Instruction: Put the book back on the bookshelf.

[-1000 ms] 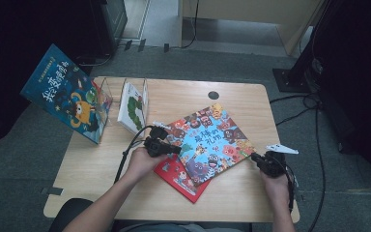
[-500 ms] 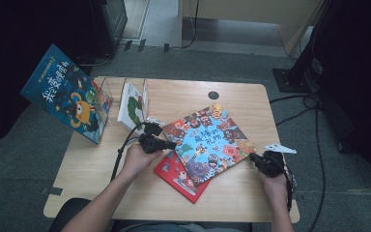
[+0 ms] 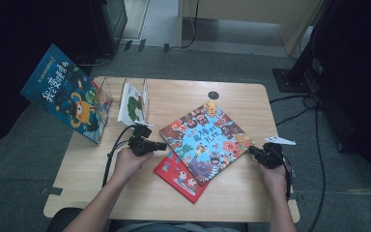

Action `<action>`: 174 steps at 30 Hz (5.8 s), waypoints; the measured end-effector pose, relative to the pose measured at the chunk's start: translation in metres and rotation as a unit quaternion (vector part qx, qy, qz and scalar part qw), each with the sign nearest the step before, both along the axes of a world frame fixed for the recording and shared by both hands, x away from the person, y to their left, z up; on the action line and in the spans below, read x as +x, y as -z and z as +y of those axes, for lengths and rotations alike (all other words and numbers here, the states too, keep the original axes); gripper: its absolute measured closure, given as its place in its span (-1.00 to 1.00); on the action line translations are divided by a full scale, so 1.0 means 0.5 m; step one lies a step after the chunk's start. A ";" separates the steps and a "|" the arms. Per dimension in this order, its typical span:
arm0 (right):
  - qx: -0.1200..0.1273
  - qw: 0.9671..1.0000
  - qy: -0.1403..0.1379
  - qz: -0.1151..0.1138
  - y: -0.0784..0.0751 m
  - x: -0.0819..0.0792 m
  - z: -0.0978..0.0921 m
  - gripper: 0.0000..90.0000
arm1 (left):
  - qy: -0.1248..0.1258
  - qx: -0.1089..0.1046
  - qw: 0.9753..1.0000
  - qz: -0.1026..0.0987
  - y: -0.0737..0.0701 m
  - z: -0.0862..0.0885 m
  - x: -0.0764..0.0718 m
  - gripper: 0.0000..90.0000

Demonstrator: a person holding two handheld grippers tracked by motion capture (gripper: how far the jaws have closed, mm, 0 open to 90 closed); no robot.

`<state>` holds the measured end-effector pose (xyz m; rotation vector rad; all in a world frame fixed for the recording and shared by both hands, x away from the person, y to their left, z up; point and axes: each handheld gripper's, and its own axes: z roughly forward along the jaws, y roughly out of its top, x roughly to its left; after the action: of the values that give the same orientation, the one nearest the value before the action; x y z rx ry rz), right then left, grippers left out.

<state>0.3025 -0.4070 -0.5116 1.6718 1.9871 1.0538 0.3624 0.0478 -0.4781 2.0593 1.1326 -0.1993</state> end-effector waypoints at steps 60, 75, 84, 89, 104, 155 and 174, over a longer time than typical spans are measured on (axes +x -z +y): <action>0.016 0.997 -0.080 -0.011 -0.008 0.138 0.132 0.95 | -0.115 0.050 0.992 0.003 0.057 0.099 -0.004 0.97; 0.003 0.995 -0.097 0.002 -0.003 0.101 0.120 0.95 | -0.056 0.047 0.997 0.012 0.049 0.032 -0.020 1.00; 0.002 0.996 -0.094 0.012 0.002 0.097 0.114 1.00 | -0.057 0.043 0.997 0.021 0.049 0.026 -0.021 1.00; 0.013 0.995 -0.102 0.012 0.002 0.087 0.108 1.00 | -0.060 0.036 0.997 0.032 0.050 0.026 -0.018 1.00; 0.000 0.994 -0.107 0.014 -0.008 0.046 0.097 1.00 | -0.049 0.035 0.997 0.045 0.049 0.012 -0.041 1.00; -0.002 0.997 -0.077 0.012 -0.008 0.147 0.113 1.00 | -0.042 0.035 0.996 0.065 0.036 -0.034 0.056 -0.38; 0.005 0.994 -0.101 0.038 -0.009 0.171 0.136 1.00 | -0.066 0.068 0.989 0.113 0.024 -0.020 0.057 -0.12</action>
<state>0.3880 -0.3391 -0.5072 1.5626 2.2419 1.0828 0.3909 0.0380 -0.4899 2.1112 1.4503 -0.3029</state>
